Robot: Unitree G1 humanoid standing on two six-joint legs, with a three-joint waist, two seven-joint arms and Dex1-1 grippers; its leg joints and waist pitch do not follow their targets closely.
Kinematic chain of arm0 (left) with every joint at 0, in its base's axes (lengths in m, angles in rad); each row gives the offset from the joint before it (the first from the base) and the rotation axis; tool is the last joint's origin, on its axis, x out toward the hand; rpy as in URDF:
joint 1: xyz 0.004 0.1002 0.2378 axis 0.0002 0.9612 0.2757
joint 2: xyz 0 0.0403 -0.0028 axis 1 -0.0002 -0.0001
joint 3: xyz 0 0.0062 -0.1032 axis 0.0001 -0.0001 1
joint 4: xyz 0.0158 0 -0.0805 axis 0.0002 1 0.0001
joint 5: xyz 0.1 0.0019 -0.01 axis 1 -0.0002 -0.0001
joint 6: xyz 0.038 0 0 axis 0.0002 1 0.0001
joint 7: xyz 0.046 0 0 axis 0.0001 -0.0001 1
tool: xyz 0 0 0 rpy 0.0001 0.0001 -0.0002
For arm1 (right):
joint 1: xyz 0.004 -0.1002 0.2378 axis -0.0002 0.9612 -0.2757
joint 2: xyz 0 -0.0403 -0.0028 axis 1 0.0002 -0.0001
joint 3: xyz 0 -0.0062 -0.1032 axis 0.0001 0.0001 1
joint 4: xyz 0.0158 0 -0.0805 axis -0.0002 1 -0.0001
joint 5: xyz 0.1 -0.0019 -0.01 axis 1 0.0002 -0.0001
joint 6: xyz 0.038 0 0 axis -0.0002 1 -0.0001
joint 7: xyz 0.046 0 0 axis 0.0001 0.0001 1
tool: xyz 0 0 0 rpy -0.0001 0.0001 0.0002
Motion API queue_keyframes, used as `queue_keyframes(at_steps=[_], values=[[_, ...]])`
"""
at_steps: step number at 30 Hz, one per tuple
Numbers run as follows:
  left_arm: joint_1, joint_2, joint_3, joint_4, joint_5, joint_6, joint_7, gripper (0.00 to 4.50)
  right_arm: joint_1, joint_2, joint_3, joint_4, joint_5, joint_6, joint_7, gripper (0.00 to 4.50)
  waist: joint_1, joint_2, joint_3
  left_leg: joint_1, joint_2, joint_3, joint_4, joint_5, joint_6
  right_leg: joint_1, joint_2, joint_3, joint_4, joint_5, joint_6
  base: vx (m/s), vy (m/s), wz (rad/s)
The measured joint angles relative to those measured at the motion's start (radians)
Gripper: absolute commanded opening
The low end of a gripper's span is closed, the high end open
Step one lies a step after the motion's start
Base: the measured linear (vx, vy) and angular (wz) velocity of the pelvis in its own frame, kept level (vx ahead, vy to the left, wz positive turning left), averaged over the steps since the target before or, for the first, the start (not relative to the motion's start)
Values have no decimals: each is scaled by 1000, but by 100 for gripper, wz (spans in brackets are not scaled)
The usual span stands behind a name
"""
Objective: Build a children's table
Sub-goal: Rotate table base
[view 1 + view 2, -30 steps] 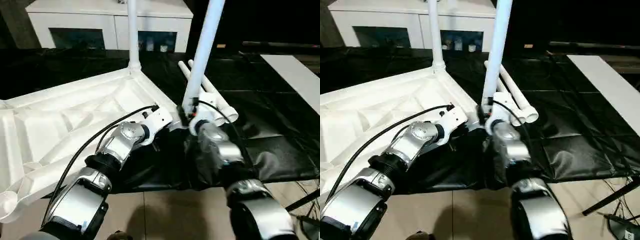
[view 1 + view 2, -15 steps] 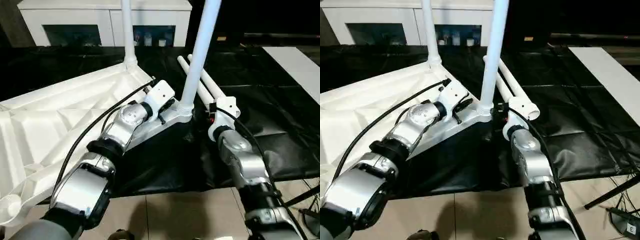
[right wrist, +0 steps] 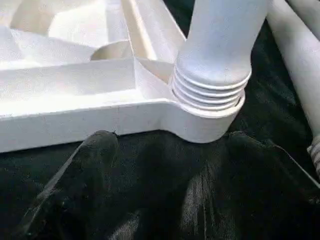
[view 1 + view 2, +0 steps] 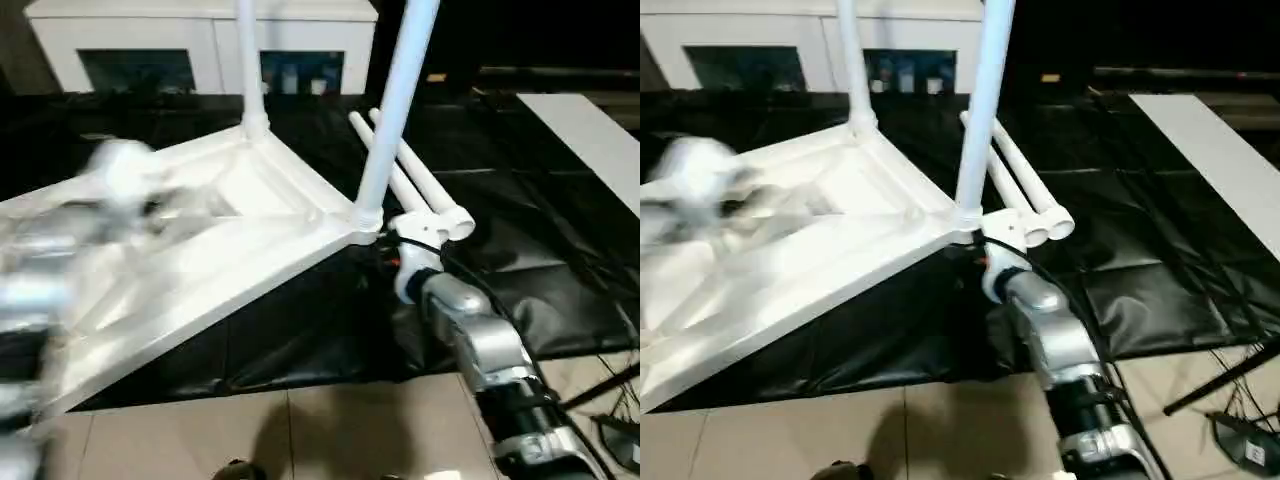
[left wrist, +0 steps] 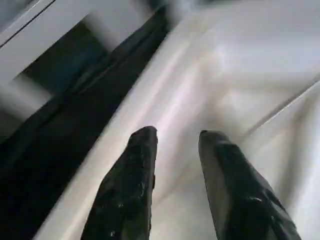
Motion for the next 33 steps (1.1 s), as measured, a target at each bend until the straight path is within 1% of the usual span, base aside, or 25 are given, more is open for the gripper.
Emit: queue_keyframes(at_steps=[2, 4, 5, 8, 9, 11, 14, 18, 20, 23, 25, 28, 31, 33], values=[[39, 71, 40, 6, 44, 68, 21, 160, -10, 8, 1, 32, -7, -4, -1, 381, -1, -7, 0, 1, 0, 0, 0, 0, -1, 0, 0, 0, 0, 0, 0, 0, 0, 0], [73, 109, 62, 7, 75, 124, 51, 160, -32, 16, 5, 78, -13, -13, -2, 381, 0, -10, -1, 1, 0, 0, 0, 0, -1, 1, 0, 1, 0, 0, 0, 0, 0, 0], [91, 120, 64, 7, 86, 150, 65, 160, -40, 19, 6, 96, -17, -21, -3, 381, 3, -10, -1, 1, -1, 0, 0, 0, -1, 1, 0, 1, 0, 0, 0, 0, 0, 0], [176, 190, 27, 33, 159, 202, 109, 160, -103, 42, 19, 204, -24, -70, -8, 381, -3, -13, -2, 2, -1, 0, 1, 0, -1, 1, 0, 2, 0, 0, 0, 0, 0, 0], [195, 199, 21, 42, 172, 216, 118, 160, -119, 46, 19, 234, -29, -80, -11, 381, -3, -13, -2, 2, -1, -1, 1, 0, -1, 1, 0, 2, 0, 0, 0, 0, 0, 0], [220, 205, 15, 60, 184, 235, 120, 160, -128, 50, 19, 269, -39, -99, -13, 381, 3, -14, -3, 2, -1, -1, 0, 0, -1, 1, 0, 1, 1, 0, 0, 0, 0, 0], [269, 208, 2, 60, 194, 268, 110, 160, -158, 68, 19, 332, -43, -115, -15, 381, 3, -15, -3, 2, -1, -1, 0, 0, -1, 2, 0, 1, 1, 0, 0, 0, 0, 0], [299, 208, -6, 58, 202, 295, 96, 160, -175, 79, 18, 368, -43, -128, -20, 381, 2, -19, -5, 2, -1, -2, 1, 0, -1, 2, 0, 1, 1, 1, -1, 0, 0, 0], [326, 193, 5, 16, 175, 333, 76, 160, -211, 92, 14, 437, -46, -161, -23, 381, -1, -19, -5, 2, -1, -2, 2, 1, -2, 2, 0, 1, 1, 2, -3, 0, 0, 0], [354, 164, 10, -58, 136, 384, 37, 160, -234, 105, 12, 500, -52, -192, -23, 381, -1, -21, -5, 3, 0, -2, 5, 1, -2, 2, 0, 1, 4, 2, -3, 0, 0, 0], [373, 163, 8, -98, 124, 404, 15, 160, -241, 116, 11, 532, -53, -208, -19, 381, -1, -22, -6, 3, 0, -3, 6, 1, -2, 2, 0, 2, 6, 2, -2, 0, 0, 0], [396, 161, -8, -173, 115, 425, -17, 160, -246, 140, 10, 576, -54, -224, -7, 381, 5, -23, -6, 3, 0, -3, 7, 1, -2, 2, 0, 1, 7, 2, -2, 0, 0, 0], [413, 153, -12, -248, 82, 456, -60, 160, -248, 158, 12, 606, -54, -233, 10, 381, 12, -23, -6, 3, -1, -3, 8, 1, -1, 2, 0, 2, 7, 2, -2, 0, 0, 0], [440, 154, -16, -331, 41, 498, -107, 160, -260, 176, 13, 643, -55, -253, 22, 381, 15, -23, -6, 3, -1, -4, 9, 1, -1, 2, 0, 2, 7, 2, -2, 0, 0, 0]])
